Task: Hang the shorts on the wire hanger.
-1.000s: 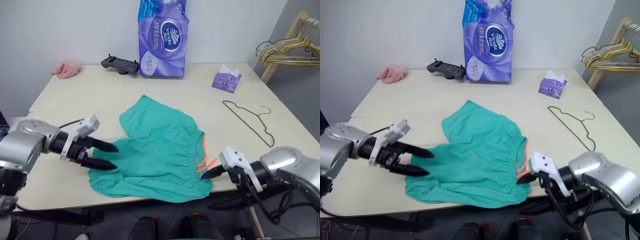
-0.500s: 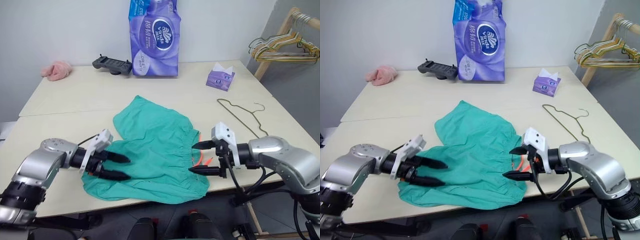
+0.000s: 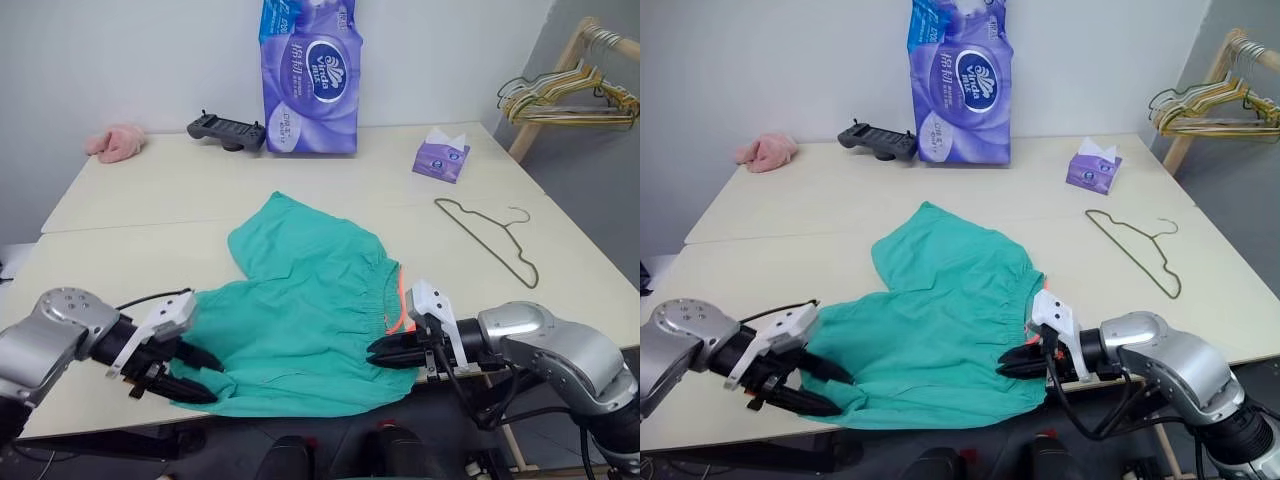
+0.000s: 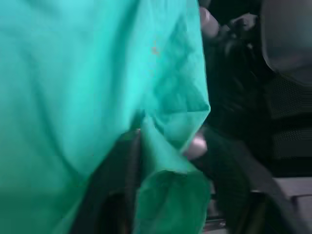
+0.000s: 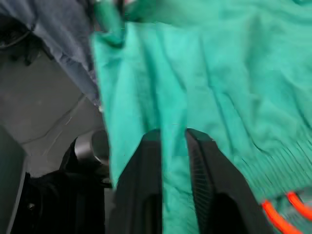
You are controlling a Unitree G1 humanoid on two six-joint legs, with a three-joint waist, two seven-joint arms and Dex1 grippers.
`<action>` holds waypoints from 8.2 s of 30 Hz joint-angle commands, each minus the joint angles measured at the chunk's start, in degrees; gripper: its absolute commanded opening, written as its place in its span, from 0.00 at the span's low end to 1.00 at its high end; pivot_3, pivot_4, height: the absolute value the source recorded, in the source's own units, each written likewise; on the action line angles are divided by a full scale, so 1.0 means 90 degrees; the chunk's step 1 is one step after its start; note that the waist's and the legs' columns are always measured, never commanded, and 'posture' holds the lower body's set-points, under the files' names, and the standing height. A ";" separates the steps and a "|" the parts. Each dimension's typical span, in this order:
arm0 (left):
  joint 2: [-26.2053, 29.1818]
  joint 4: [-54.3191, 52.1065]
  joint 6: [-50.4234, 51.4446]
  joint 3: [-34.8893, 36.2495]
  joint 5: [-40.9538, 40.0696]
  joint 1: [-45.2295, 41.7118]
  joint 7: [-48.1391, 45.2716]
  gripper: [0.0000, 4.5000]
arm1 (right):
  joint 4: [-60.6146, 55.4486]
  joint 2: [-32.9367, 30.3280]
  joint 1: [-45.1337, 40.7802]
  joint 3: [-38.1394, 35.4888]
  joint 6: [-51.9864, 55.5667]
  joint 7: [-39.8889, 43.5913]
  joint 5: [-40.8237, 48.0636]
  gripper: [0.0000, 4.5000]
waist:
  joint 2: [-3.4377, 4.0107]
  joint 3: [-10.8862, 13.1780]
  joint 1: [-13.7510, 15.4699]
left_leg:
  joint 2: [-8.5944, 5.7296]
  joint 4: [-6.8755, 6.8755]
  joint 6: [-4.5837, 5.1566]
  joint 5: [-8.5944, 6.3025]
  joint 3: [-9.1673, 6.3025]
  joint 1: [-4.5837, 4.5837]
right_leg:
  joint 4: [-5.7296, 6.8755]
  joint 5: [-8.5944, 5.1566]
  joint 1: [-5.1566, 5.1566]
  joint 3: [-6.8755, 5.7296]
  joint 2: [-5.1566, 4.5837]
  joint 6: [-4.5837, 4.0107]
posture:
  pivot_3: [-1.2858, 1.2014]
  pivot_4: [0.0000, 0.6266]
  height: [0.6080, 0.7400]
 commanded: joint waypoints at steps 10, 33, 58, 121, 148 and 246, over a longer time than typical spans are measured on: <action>-0.0153 -0.0205 0.0489 0.0132 -0.0220 -0.0399 -0.0063 0.17 | 0.0288 -0.0011 -0.0463 -0.0450 0.0114 0.0015 0.0132 0.20 | 0.0001 0.0000 0.0018 | -0.0005 0.0002 0.0000 0.0000 -0.0006 -0.0001 | 0.0000 0.0000 0.0004 -0.0007 0.0003 0.0001 | 0.55 0.10 1.00; -0.1114 0.0389 0.2609 0.0369 -0.1561 -0.2527 0.0707 0.90 | 0.0269 -0.0263 -0.0527 -0.0684 0.0152 0.0081 0.0215 0.20 | 0.0002 0.0001 0.0025 | -0.0010 0.0010 0.0002 0.0000 -0.0010 -0.0005 | -0.0002 0.0001 0.0008 -0.0009 0.0028 0.0004 | 0.54 0.12 1.00; -0.6297 -0.0290 -0.0589 -0.0512 0.0997 -0.2862 0.5565 0.90 | 0.2699 -0.0864 -0.0895 -0.1770 -0.1078 -0.1630 -0.1843 0.20 | 0.0027 -0.0016 -0.0009 | -0.0036 0.0012 0.0007 -0.0001 0.0012 -0.0002 | -0.0006 0.0038 0.0018 0.0020 -0.0031 -0.0007 | 0.51 0.11 1.00; -0.6860 0.0289 -0.1206 -0.1112 0.1779 -0.3338 0.5089 0.91 | 1.1271 -0.0450 -0.3693 -0.2326 -0.4423 -0.1915 -0.4473 1.00 | 0.0126 -0.0075 -0.0151 | -0.0022 -0.0001 0.0013 -0.0004 0.0072 0.0020 | -0.0006 0.0038 0.0034 0.0095 0.0024 -0.0008 | 0.53 0.11 1.00; -0.6748 0.0078 -0.1107 -0.1031 0.1791 -0.3217 0.5223 0.91 | 1.1238 -0.0183 -0.3769 -0.2090 -0.4729 -0.2001 -0.4920 0.00 | 0.0125 -0.0075 -0.0156 | -0.0020 -0.0011 0.0059 -0.0032 0.0137 0.0121 | -0.0017 0.0021 0.0116 0.0162 0.0038 0.0021 | 0.55 0.09 1.00; -0.5738 0.5198 -0.3325 -0.0189 0.2959 -0.5839 0.3749 0.00 | 0.4525 -0.1050 -0.2973 -0.0942 -1.0043 -0.2235 -0.5692 0.12 | 0.0151 -0.0093 -0.0359 | -0.0023 -0.0005 0.0083 -0.0053 0.0160 0.0115 | -0.0018 0.0019 0.0100 0.0180 0.0036 0.0034 | 0.49 0.08 1.00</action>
